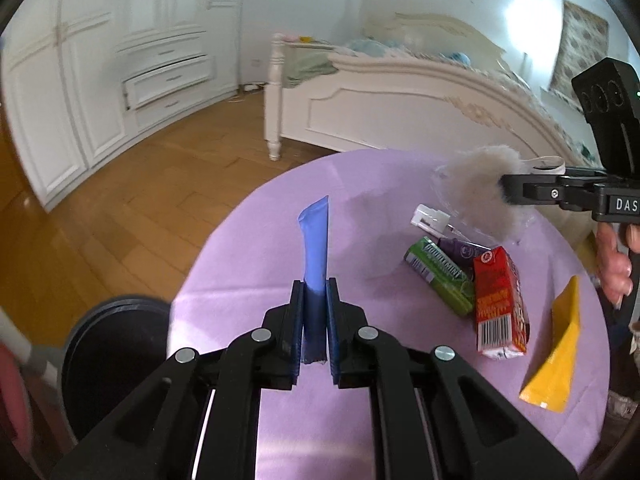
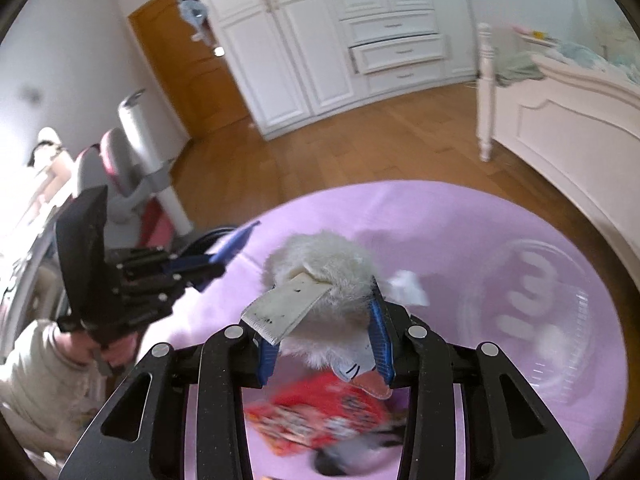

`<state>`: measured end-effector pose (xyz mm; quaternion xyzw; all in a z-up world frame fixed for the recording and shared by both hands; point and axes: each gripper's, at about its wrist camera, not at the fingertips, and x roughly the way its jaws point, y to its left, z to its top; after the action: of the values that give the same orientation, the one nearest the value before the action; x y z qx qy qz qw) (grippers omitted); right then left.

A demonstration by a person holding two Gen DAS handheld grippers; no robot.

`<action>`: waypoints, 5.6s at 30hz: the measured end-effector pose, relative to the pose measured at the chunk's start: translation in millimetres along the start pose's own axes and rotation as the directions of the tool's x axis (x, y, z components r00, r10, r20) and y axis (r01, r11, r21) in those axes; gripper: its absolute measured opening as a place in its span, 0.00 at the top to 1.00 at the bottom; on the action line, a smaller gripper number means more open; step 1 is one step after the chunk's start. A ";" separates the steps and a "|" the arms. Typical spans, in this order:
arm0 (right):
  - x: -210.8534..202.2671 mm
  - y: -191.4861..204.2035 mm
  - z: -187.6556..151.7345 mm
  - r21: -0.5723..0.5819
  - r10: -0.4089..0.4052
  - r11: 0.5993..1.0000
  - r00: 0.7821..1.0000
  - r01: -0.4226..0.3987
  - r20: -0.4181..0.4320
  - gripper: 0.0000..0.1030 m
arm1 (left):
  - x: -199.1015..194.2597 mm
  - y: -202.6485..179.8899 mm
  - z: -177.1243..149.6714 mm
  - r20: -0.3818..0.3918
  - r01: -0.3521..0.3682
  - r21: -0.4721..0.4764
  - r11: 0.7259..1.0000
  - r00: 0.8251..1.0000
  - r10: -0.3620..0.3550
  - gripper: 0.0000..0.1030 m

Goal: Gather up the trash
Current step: 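Carry the toothbrush and white fluffy item over the black bin and open both tools, then grasp the red milk carton with the left tool while the right tool grasps the yellow snack bag, then carry the red carton and yellow bag over the bin and release both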

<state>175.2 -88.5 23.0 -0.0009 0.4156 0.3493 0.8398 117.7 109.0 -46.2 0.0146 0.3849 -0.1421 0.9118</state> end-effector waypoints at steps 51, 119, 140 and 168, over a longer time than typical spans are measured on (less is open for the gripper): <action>241.4 202.2 54.0 0.011 0.228 0.973 0.955 -0.230 -0.189 0.43 | -58.0 165.7 -101.2 -0.029 -0.217 -0.423 0.880 0.974 0.227 0.81; -71.1 -54.6 -179.1 0.415 0.041 0.910 0.995 0.002 -0.093 0.33 | 54.1 -116.3 -18.9 -0.150 0.284 -0.077 0.956 0.944 -0.293 0.45; -38.6 -33.4 -141.5 0.362 0.062 0.930 0.998 -0.060 0.008 0.67 | 28.5 -107.2 -32.0 -0.028 0.258 -0.113 0.959 0.965 -0.263 0.64; 66.2 126.4 7.6 0.034 0.220 0.975 0.975 -0.220 -0.014 0.68 | -93.3 109.5 -86.6 0.184 0.009 -0.441 0.897 0.980 0.080 0.69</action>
<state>133.5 48.1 18.3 0.0556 0.4261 0.4334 0.7922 25.0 248.9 -50.3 -0.1988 0.3140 -0.0355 0.9277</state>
